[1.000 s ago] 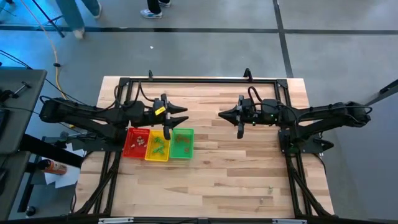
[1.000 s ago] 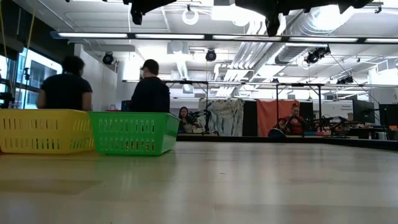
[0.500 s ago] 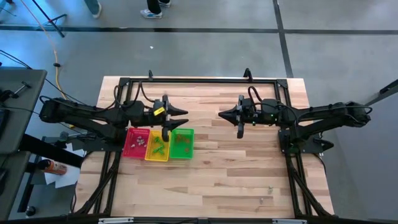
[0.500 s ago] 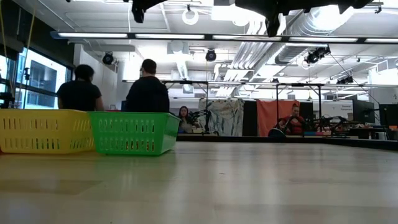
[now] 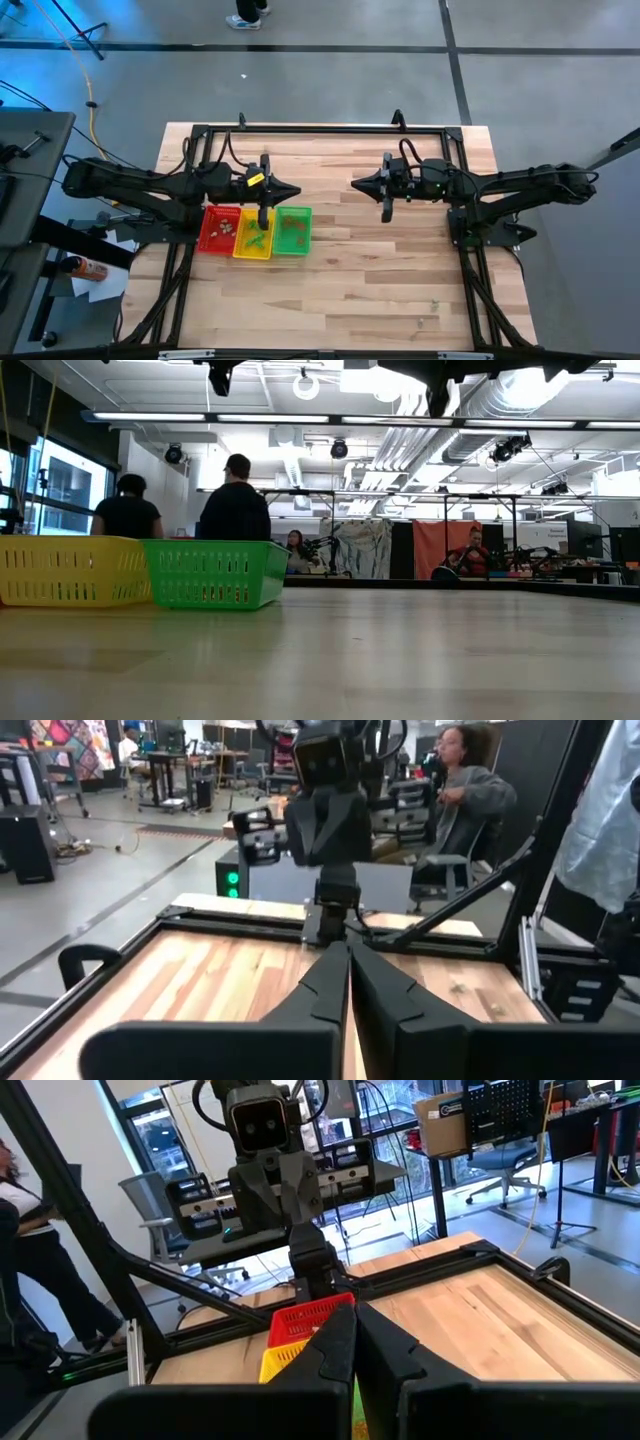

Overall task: Sort Halloween decoration
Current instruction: Put the white skull toy into the red bin

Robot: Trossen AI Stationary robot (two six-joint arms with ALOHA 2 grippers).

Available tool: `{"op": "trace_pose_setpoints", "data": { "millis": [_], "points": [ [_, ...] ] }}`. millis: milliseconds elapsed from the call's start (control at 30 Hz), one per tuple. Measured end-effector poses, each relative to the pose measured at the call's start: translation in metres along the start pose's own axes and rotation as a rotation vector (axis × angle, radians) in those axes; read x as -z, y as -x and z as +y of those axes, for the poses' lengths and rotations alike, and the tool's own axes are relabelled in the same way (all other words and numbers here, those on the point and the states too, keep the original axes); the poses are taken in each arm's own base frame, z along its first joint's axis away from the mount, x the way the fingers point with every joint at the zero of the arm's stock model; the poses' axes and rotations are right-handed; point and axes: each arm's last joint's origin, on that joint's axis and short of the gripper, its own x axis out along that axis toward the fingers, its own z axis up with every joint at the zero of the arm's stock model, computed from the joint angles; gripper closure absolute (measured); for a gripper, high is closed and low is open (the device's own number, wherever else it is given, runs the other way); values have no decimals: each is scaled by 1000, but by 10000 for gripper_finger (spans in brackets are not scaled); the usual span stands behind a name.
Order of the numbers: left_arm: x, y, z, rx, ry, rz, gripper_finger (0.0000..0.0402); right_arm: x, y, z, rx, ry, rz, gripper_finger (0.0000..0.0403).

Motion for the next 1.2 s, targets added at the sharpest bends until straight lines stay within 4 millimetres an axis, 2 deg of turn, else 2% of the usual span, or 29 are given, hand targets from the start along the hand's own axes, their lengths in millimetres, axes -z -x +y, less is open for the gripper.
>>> {"op": "trace_pose_setpoints", "data": {
  "millis": [267, 433, 533, 633, 800, 967, 1200],
  "points": [
    [-5, 6, 1, -25, 9, -25, 401, -2, 0, 0, -2, -8, -17, 403],
    [-5, 6, 1, -26, 27, -18, 401, 0, 0, -1, -6, -181, 10, 398],
    [-3, 6, 1, -28, 25, -2, 401, 13, 1, 3, -50, -306, 153, 380],
    [-2, 6, 1, -29, 23, 12, 401, 33, 7, 11, -49, -428, 379, 348],
    [0, 7, 2, -41, 22, 30, 401, 62, 24, 38, -69, -583, 717, 281],
    [1, 7, 2, -54, 23, 37, 401, 82, 43, 76, -84, -755, 959, 233],
    [1, 7, 2, -58, 26, 45, 401, 108, 67, 131, 54, -1022, 1047, 213]
  ]
}}
